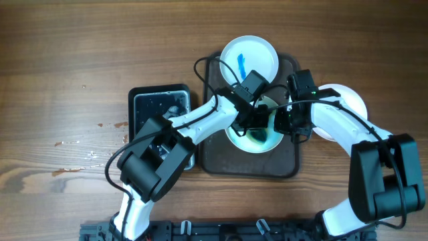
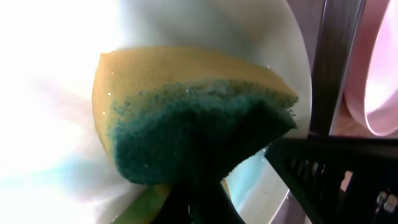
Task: Clean dirty plates on tray and stack at the side
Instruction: 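Scrub the front plate with the sponge while right gripper holds it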
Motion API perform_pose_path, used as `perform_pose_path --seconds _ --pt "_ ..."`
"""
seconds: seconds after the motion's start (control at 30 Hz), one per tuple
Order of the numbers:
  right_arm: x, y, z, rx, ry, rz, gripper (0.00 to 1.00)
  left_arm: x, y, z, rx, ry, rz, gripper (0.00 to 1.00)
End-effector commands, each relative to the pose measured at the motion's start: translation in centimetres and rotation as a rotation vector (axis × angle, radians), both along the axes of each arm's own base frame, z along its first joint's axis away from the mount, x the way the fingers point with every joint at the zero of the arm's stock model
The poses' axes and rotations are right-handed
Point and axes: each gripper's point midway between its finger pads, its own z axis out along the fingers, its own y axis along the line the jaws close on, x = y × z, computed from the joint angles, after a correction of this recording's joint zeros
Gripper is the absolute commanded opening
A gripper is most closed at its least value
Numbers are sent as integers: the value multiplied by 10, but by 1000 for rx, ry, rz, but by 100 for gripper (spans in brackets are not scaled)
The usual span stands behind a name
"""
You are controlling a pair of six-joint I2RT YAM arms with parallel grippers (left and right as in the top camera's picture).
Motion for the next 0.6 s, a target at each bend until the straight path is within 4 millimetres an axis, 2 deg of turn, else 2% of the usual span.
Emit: perform_pose_path --seconds 0.0,0.03,0.1,0.17,0.37,0.47,0.57 --pt "-20 -11 -21 -80 74 29 4 -52 -3 -23 -1 162 -93 4" --pt "-20 -11 -21 -79 75 29 4 -47 5 -28 49 137 -74 4" --pt "-20 -11 -21 -79 75 29 4 -29 34 -40 193 69 -2 4" --pt "-21 -12 -21 -80 79 29 4 -10 70 -47 328 31 90 4" --pt "-21 -11 -21 -77 81 32 4 31 156 -29 617 -80 242 4" --pt "-22 -11 -21 -78 82 33 4 36 173 -25 699 -122 255 4" --pt "-22 -11 -21 -78 84 48 4 41 167 -25 674 -138 262 4"
